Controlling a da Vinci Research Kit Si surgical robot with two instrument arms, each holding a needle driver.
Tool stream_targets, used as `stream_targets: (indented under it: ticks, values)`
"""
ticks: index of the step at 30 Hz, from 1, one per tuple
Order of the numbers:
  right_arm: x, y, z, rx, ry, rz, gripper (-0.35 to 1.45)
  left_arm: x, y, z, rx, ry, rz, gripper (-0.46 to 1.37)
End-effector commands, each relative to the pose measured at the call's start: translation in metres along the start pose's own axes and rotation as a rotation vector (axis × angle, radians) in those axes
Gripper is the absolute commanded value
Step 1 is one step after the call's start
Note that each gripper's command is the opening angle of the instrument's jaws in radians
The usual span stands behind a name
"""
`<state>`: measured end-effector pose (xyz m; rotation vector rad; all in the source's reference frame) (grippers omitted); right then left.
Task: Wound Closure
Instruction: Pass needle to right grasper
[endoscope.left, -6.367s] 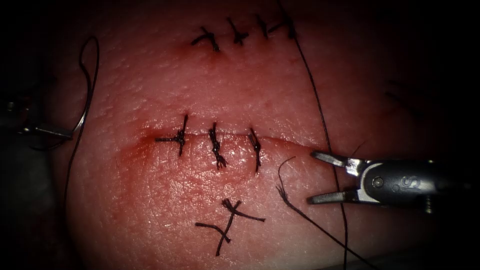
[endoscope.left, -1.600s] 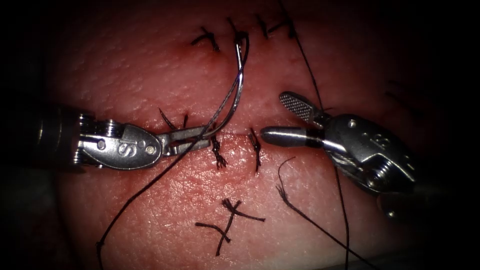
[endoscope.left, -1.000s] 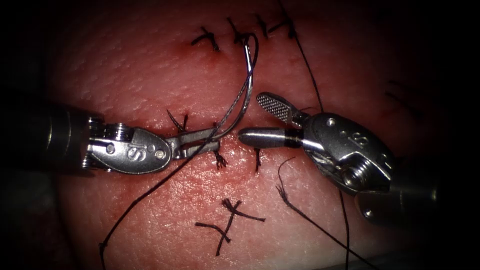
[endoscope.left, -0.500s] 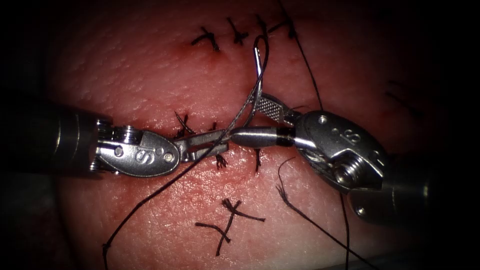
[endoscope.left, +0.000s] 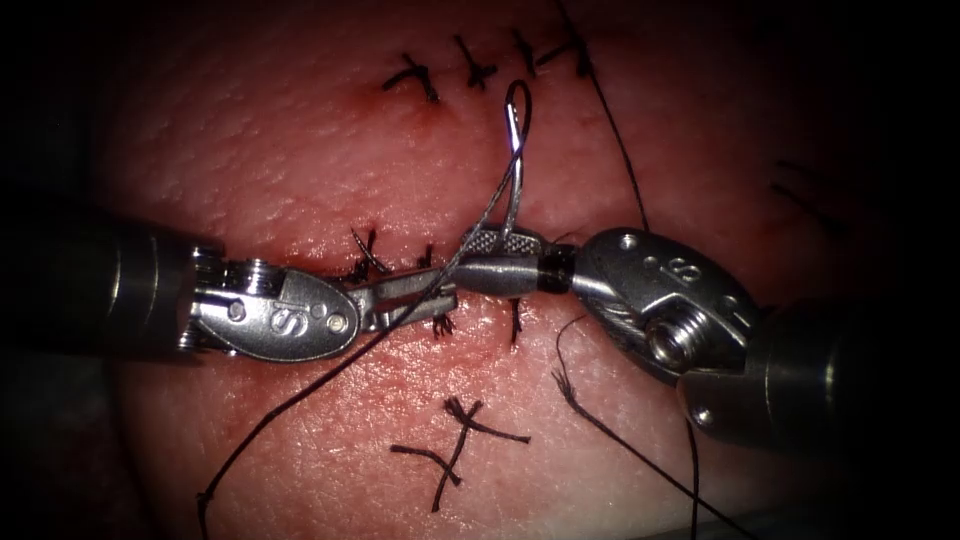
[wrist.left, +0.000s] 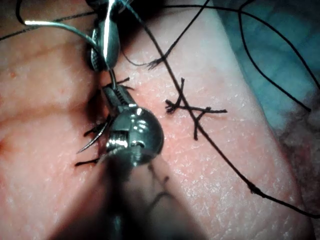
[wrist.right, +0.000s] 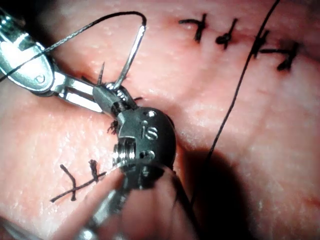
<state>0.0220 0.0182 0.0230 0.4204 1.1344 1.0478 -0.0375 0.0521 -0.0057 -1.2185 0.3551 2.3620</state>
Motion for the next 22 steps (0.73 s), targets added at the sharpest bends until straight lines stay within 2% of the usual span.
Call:
stream_targets:
  ticks: [1,22]
  values:
    - [0.0001,0.0000,0.0000,-0.008,0.004,-0.001,-0.35,0.0000,0.0001,0.0000,-0.005,0.002,0.000,-0.35]
    - [0.0001,-0.0003,-0.0002,-0.007,0.004,0.018,-0.35,0.0000,0.0001,0.0000,-0.006,0.003,0.013,-0.35]
